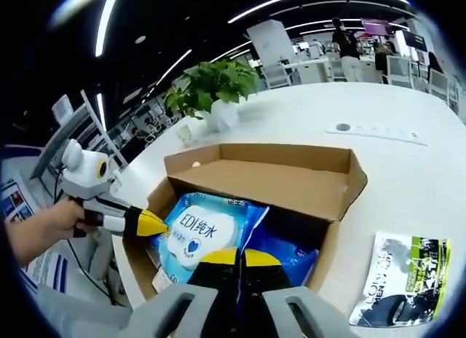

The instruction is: Operate the shoe box by opening the lid, removing the specified soft item, and placing it in the target area until the item is outside and the box remains undamaged.

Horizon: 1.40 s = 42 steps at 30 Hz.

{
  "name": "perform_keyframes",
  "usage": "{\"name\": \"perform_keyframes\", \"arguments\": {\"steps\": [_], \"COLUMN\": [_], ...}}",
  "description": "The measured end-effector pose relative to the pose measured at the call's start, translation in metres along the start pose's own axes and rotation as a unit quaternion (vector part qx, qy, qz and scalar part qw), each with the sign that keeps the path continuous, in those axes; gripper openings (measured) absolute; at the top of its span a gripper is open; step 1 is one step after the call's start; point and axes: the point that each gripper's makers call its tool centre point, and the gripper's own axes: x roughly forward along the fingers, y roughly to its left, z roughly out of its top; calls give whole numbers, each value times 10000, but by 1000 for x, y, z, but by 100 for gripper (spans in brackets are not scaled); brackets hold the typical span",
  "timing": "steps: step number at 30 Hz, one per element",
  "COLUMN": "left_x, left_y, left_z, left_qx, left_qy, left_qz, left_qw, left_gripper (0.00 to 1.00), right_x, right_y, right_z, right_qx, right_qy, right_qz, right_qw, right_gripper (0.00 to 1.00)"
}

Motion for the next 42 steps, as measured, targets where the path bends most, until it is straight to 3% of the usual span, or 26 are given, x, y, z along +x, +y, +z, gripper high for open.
{"name": "perform_keyframes", "arguments": {"steps": [23, 42], "left_x": [-23, -13], "left_y": [-35, -84], "left_z": [23, 34], "left_qx": [227, 376], "left_qy": [-253, -278], "left_qz": [-81, -269], "left_qw": [9994, 9985], "left_gripper": [0, 0], "right_x": [-38, -82], "right_y": [-3, -35], "right_z": [17, 18], "right_qx": [149, 378], "right_qy": [-236, -310], "right_qz": [62, -132], "right_qw": [9996, 9987], "right_gripper": [0, 0]}}
